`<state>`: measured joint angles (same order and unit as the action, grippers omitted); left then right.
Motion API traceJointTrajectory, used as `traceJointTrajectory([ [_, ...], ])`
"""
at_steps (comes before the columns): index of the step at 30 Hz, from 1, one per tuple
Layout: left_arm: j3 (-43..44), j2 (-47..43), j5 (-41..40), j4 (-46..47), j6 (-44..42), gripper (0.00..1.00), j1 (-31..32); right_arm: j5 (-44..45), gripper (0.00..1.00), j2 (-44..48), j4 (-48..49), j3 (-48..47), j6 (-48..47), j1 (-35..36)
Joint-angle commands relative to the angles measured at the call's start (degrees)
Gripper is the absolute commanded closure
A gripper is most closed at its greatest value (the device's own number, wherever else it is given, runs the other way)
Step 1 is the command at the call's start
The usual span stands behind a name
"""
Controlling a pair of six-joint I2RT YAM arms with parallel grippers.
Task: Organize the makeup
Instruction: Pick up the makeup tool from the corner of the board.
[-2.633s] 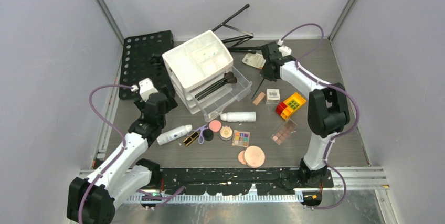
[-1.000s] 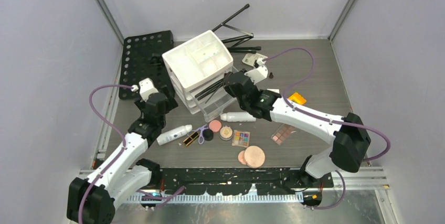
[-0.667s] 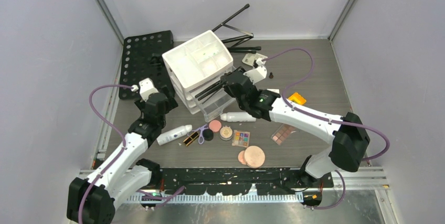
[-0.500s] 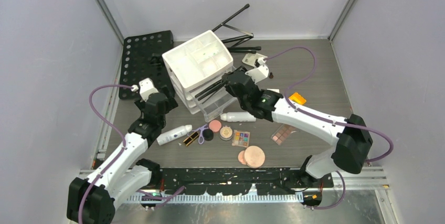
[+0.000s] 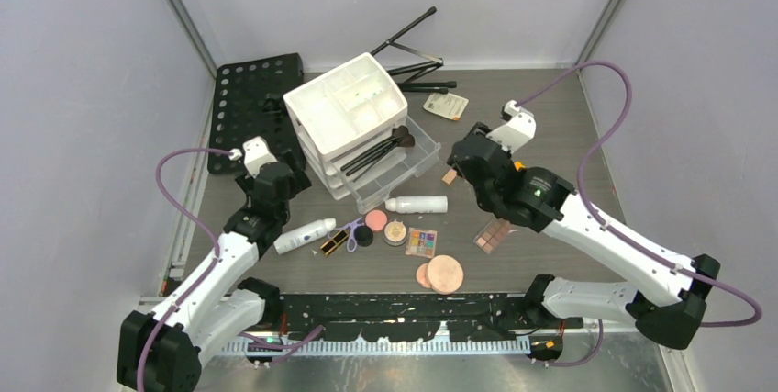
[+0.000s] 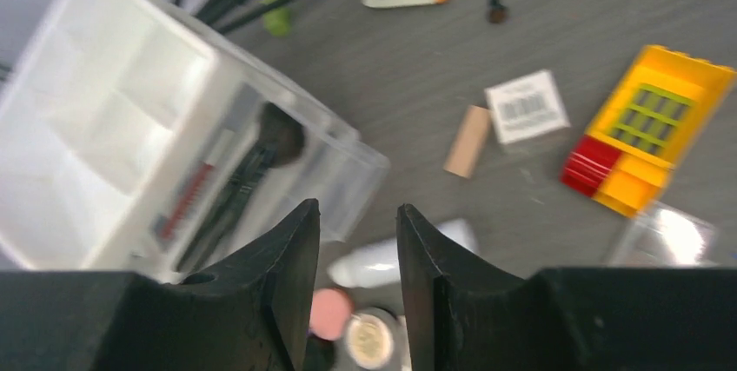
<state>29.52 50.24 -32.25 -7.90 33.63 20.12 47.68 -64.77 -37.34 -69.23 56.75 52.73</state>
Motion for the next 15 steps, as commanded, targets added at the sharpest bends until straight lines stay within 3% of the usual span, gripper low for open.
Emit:
traceJointTrajectory([
  [1, 1.05, -0.21, -0.68, 2.59, -0.38, 0.13, -0.17, -0.72, 0.56, 4.41, -17.05, 4.71, 1.60, -1.58],
  [3, 1.18, 0.24, -0.80, 2.42, -0.35, 0.13, -0.17, -6.84, 0.52, 5.45, -17.65, 7.54, 1.23, -2.23],
  [5, 1.25, 0.39, -0.59, 2.38, -0.40, 0.13, -0.17, -14.18, 0.37, 6.35, -16.56, 10.25, -0.30, -2.26],
  [8, 1.62, 0.43, -0.48, 1.92, -0.28, 0.13, -0.17, -20.83, 0.27, 10.17, -11.74, 16.54, 0.74, -2.12],
  [11, 2.75, 0.39, -1.38, -0.49, 0.55, 0.13, -0.17, -26.54, 0.27, 12.79, -4.92, 23.39, 2.21, -2.10],
  [15, 3.96, 0.10, -0.85, -3.18, 1.07, 0.13, -0.12, -32.30, 0.27, 7.16, 1.70, 25.25, 0.85, -0.97],
])
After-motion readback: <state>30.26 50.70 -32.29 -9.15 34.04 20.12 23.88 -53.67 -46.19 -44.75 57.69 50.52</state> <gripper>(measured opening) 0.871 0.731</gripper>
